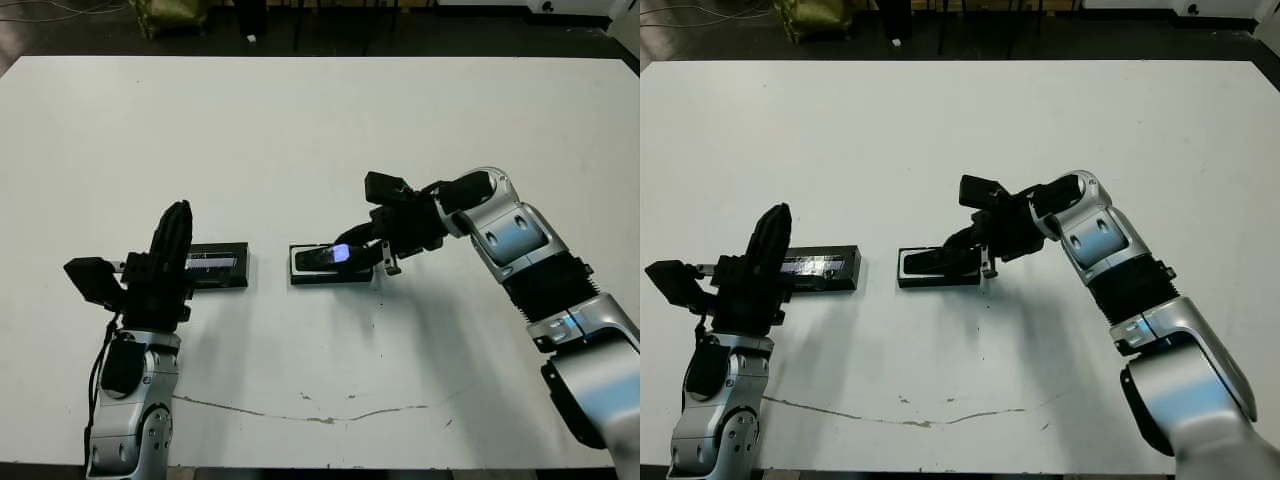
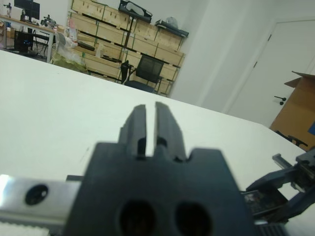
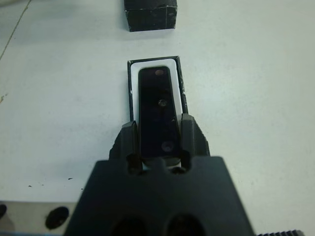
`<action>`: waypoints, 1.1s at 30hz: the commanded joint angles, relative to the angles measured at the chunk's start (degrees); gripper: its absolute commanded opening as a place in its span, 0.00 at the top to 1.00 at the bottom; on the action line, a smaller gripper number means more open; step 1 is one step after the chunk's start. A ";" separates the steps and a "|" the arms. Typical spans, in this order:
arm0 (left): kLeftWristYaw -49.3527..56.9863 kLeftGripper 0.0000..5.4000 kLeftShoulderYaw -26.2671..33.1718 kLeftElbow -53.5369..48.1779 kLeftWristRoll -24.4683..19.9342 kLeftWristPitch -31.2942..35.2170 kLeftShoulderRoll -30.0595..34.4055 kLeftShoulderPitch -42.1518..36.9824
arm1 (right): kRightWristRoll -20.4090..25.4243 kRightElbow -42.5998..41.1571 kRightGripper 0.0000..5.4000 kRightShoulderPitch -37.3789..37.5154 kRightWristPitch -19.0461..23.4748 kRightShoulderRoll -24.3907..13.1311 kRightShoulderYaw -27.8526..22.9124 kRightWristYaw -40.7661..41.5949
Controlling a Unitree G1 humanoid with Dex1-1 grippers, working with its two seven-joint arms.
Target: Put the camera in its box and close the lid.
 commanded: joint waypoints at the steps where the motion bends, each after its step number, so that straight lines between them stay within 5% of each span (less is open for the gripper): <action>1: 0.17 1.00 0.02 0.86 0.24 0.24 0.15 1.14 | -0.37 0.57 0.94 0.23 0.01 0.94 0.21 -0.55; 6: 0.10 1.00 -0.04 0.77 0.18 0.25 0.20 1.29 | 1.00 -1.45 0.94 1.44 3.89 1.30 -1.80 -2.27; 12: 0.32 1.00 -0.11 0.91 0.59 -0.22 0.15 1.41 | 1.86 -2.10 0.70 1.37 -0.79 0.79 -4.83 -3.82; 29: 0.15 1.00 -0.14 0.90 -0.21 0.21 0.22 1.42 | 12.29 -7.22 0.01 0.57 1.55 -2.44 -14.00 -1.60; 33: 0.06 1.00 -0.11 1.25 0.05 -0.47 0.23 1.36 | 15.35 -10.16 0.01 2.36 3.46 -1.97 -17.55 -5.55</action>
